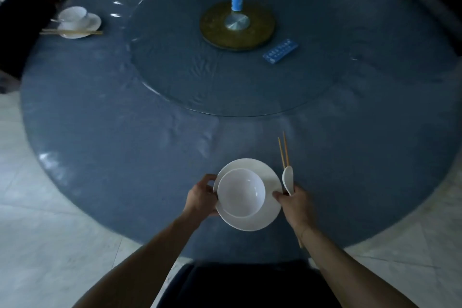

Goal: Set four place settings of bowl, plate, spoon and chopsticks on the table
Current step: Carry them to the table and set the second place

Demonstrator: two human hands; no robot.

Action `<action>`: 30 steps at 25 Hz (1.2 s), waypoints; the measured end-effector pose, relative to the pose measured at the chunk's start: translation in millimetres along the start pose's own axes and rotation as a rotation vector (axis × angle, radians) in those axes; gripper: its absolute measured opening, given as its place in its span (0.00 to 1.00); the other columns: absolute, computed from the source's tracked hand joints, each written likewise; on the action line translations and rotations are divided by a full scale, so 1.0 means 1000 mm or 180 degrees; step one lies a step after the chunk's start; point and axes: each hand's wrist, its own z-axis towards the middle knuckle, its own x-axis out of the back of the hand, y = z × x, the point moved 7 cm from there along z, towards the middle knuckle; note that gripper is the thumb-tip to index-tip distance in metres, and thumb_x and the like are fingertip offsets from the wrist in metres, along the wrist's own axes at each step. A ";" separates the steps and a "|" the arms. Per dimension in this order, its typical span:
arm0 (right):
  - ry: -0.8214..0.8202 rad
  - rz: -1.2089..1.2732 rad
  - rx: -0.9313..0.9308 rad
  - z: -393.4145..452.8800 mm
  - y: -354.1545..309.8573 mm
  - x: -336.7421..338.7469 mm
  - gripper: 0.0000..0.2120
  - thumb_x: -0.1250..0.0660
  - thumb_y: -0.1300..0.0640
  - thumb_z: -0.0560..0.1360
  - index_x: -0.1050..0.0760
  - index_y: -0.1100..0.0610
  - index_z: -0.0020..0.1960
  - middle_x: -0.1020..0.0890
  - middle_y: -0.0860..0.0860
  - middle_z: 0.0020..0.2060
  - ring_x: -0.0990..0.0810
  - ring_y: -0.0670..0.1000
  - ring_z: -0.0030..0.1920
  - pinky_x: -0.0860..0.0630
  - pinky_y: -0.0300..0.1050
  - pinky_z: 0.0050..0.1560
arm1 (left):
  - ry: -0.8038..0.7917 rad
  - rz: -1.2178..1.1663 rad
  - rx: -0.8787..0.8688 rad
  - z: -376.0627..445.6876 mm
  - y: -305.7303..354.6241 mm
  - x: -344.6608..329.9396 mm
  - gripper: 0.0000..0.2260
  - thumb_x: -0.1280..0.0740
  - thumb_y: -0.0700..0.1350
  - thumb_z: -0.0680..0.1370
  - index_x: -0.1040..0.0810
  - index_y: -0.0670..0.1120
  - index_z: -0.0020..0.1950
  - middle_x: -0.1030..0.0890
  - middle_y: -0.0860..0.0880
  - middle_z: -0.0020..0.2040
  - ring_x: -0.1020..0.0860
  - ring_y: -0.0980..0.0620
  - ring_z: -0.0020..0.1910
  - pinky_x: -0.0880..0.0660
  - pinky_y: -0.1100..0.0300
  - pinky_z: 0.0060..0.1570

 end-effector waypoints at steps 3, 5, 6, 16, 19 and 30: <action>-0.0174 -0.0102 0.0059 0.016 0.007 0.000 0.05 0.28 0.58 0.72 0.22 0.55 0.46 0.17 0.52 0.40 0.19 0.54 0.42 0.25 0.46 0.42 | 0.0175 0.0020 0.0093 -0.002 -0.006 -0.009 0.21 0.42 0.30 0.73 0.23 0.53 0.54 0.21 0.45 0.40 0.21 0.47 0.38 0.18 0.40 0.37; -0.0224 -0.0127 0.0063 0.023 0.008 -0.001 0.06 0.28 0.57 0.71 0.22 0.55 0.47 0.17 0.53 0.41 0.19 0.55 0.43 0.22 0.49 0.46 | 0.0250 -0.0007 0.0103 0.000 -0.010 -0.012 0.21 0.41 0.30 0.73 0.23 0.53 0.55 0.21 0.46 0.39 0.21 0.47 0.37 0.18 0.40 0.37; -0.0223 -0.0155 0.0069 0.026 0.009 -0.002 0.07 0.27 0.56 0.70 0.21 0.55 0.47 0.16 0.53 0.41 0.18 0.56 0.44 0.21 0.52 0.47 | 0.0286 -0.0033 0.0103 0.002 -0.012 -0.014 0.21 0.41 0.31 0.73 0.22 0.54 0.55 0.21 0.46 0.39 0.21 0.47 0.37 0.18 0.40 0.36; -0.0373 -0.0324 0.0028 0.043 0.017 -0.009 0.10 0.28 0.54 0.67 0.19 0.56 0.47 0.15 0.52 0.39 0.17 0.56 0.42 0.19 0.56 0.46 | 0.0532 0.0165 -0.0064 0.014 -0.018 -0.018 0.23 0.40 0.30 0.72 0.20 0.51 0.59 0.20 0.46 0.40 0.18 0.42 0.44 0.18 0.38 0.37; -0.0372 -0.0411 0.0007 0.044 0.017 -0.008 0.08 0.28 0.54 0.68 0.20 0.55 0.45 0.16 0.52 0.39 0.17 0.55 0.42 0.20 0.54 0.46 | 0.0530 0.0367 -0.0163 0.016 -0.017 -0.016 0.23 0.38 0.32 0.71 0.19 0.52 0.58 0.21 0.49 0.36 0.17 0.41 0.45 0.18 0.40 0.42; -0.0192 -0.0170 0.0155 0.016 0.007 0.025 0.13 0.37 0.47 0.78 0.23 0.52 0.39 0.20 0.48 0.35 0.23 0.52 0.40 0.27 0.50 0.46 | 0.0755 0.0955 -0.0419 0.000 -0.028 0.002 0.15 0.29 0.41 0.74 0.25 0.46 0.59 0.21 0.47 0.39 0.20 0.41 0.44 0.25 0.52 0.46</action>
